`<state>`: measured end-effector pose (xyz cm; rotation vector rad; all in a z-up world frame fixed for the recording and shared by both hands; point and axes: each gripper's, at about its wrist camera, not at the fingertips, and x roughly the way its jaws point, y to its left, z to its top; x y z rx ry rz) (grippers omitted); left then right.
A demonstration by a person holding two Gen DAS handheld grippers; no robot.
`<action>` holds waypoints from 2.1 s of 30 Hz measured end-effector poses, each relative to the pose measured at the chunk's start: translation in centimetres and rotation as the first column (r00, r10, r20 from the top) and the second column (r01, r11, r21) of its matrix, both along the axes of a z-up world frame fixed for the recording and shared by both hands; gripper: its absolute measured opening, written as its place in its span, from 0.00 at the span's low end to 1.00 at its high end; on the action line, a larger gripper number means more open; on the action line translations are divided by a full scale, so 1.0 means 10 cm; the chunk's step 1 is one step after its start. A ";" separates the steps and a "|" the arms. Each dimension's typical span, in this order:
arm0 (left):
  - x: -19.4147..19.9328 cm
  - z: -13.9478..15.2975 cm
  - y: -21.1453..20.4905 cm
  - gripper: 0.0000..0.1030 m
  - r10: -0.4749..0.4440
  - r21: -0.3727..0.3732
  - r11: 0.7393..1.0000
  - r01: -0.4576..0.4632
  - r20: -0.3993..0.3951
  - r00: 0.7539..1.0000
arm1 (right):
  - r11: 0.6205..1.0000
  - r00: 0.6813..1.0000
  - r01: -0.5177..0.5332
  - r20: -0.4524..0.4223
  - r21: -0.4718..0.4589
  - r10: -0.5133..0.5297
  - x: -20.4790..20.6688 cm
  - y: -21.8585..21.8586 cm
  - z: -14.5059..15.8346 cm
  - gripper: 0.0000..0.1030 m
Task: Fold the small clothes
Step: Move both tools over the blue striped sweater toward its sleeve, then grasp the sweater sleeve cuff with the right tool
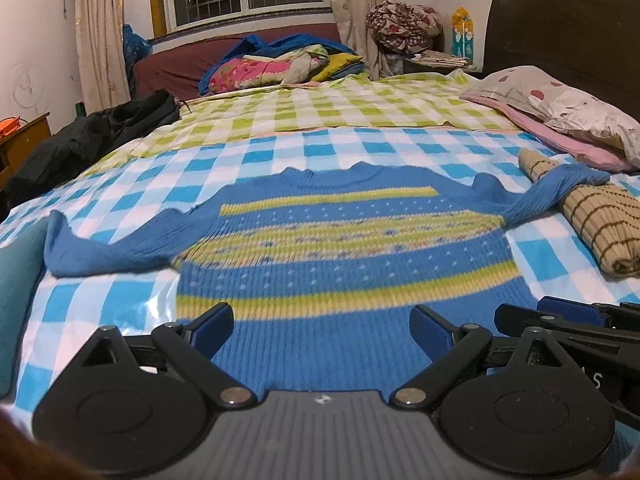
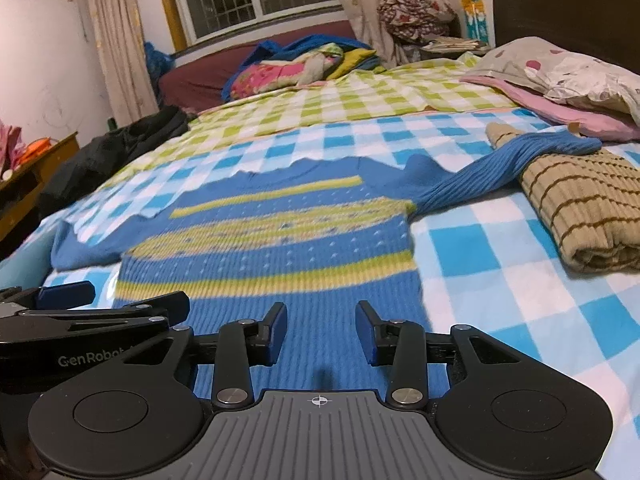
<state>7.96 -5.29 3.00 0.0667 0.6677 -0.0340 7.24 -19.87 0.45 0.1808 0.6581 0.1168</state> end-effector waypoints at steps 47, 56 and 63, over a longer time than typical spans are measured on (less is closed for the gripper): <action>1.58 0.15 -1.29 0.97 -0.202 -0.083 0.975 0.206 0.059 0.978 | 0.969 0.968 0.248 -0.039 -0.014 -0.249 1.70 -1.57 0.24 0.35; 1.75 0.04 -1.47 0.97 -0.205 -0.096 0.973 0.210 0.055 0.977 | 0.915 0.911 0.402 -0.094 -0.017 -0.402 2.20 -2.10 0.23 0.35; 1.78 -0.02 -1.50 0.97 -0.191 -0.099 0.976 0.196 0.055 0.980 | 0.883 0.869 0.465 -0.161 -0.054 -0.468 2.52 -2.26 0.15 0.35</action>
